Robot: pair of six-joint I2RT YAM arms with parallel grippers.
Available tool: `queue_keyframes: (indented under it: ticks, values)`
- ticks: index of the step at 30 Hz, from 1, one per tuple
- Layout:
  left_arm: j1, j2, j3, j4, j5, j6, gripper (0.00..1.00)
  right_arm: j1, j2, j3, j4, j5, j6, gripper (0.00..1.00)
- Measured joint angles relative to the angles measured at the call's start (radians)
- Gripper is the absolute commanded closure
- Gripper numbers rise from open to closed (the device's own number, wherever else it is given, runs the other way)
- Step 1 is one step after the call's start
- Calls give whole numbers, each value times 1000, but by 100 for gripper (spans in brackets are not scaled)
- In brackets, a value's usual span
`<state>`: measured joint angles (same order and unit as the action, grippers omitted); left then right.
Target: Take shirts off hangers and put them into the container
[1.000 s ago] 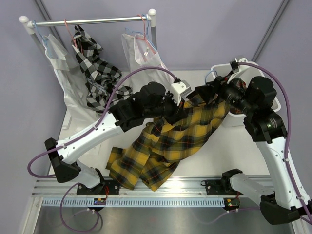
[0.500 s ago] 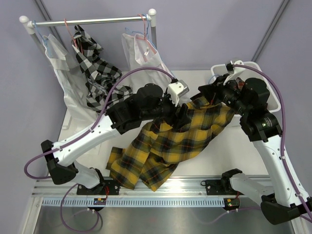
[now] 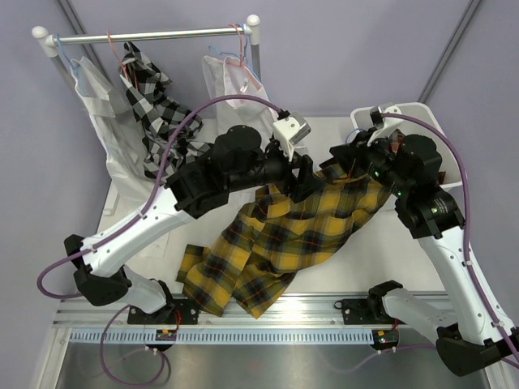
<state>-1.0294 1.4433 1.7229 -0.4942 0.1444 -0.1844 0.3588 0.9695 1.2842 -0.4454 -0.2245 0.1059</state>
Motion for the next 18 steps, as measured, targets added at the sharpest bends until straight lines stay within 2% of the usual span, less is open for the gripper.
queue_keyframes:
  ticks: [7,11,18]
  values:
    - [0,61,10,0,-37,11,35,3,-6,0,0,5,-6,100]
    - [0,73,10,-3,-56,21,48,3,-12,0,0,4,-6,100]
    - [0,88,10,-3,-58,30,87,3,-14,-6,3,4,-6,100]
